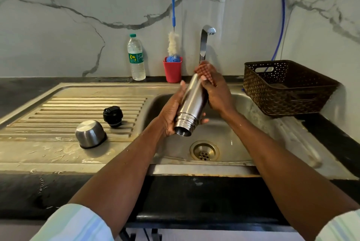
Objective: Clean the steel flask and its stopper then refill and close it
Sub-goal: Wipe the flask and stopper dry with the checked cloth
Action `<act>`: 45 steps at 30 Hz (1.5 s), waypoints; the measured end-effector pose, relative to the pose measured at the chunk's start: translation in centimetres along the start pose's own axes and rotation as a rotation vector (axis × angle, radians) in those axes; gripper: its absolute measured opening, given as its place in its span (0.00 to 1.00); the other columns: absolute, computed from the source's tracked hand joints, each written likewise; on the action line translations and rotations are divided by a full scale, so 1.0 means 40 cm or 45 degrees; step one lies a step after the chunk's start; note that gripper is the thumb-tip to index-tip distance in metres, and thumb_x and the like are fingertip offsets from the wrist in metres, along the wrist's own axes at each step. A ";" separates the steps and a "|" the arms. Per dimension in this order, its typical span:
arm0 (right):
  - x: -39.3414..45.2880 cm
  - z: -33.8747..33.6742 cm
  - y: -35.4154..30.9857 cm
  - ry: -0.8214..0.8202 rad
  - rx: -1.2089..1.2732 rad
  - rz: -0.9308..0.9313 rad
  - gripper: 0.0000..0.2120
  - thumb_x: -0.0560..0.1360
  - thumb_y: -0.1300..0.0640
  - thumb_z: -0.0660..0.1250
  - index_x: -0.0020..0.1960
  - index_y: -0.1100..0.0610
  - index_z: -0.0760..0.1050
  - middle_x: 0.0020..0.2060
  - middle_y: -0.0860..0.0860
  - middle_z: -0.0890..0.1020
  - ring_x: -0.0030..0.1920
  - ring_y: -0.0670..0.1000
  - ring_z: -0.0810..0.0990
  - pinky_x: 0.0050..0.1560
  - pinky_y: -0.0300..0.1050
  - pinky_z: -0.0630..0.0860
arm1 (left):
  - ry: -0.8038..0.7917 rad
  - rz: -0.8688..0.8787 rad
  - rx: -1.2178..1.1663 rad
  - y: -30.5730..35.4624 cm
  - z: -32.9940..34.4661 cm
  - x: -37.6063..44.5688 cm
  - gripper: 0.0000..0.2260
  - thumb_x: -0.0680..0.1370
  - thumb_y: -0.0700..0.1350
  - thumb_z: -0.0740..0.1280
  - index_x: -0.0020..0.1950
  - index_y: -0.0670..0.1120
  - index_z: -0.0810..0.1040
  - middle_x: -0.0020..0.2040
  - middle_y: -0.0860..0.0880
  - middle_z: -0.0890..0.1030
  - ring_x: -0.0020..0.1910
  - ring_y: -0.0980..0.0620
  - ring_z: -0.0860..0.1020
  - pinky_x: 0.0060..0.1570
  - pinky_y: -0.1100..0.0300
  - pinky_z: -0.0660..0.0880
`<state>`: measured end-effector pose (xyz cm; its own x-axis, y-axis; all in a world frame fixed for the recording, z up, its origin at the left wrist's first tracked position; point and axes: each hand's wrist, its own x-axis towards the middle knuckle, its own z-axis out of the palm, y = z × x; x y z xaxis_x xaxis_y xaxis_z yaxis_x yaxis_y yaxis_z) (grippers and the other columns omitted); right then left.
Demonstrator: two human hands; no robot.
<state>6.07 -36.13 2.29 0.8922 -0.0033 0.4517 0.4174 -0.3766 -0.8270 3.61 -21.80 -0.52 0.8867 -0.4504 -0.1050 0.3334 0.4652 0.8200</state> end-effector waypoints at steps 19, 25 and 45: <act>-0.064 0.072 -0.062 -0.171 0.082 -0.046 0.26 0.83 0.49 0.58 0.78 0.47 0.56 0.77 0.53 0.59 0.73 0.58 0.64 0.69 0.52 0.62 | 0.162 0.162 -0.169 0.033 -0.028 -0.011 0.20 0.79 0.54 0.68 0.64 0.41 0.75 0.48 0.42 0.83 0.43 0.45 0.82 0.47 0.50 0.82; 0.010 0.002 -0.006 0.121 0.132 0.056 0.25 0.81 0.42 0.58 0.76 0.48 0.64 0.69 0.54 0.73 0.64 0.55 0.75 0.63 0.53 0.74 | 0.075 -0.008 0.152 -0.002 0.007 -0.006 0.29 0.74 0.50 0.73 0.69 0.36 0.70 0.49 0.38 0.81 0.43 0.43 0.82 0.47 0.45 0.82; -0.097 0.132 -0.047 -0.344 0.082 -0.134 0.24 0.81 0.47 0.60 0.76 0.46 0.62 0.75 0.51 0.64 0.73 0.53 0.65 0.73 0.61 0.62 | 0.236 0.246 -0.309 0.057 -0.068 -0.016 0.18 0.79 0.51 0.67 0.64 0.40 0.76 0.46 0.43 0.84 0.40 0.46 0.84 0.39 0.53 0.82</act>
<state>2.73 -30.50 0.34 0.8533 0.2827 0.4382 0.5127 -0.3019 -0.8037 4.67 -18.37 -0.10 0.9763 -0.2014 -0.0796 0.2010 0.7056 0.6795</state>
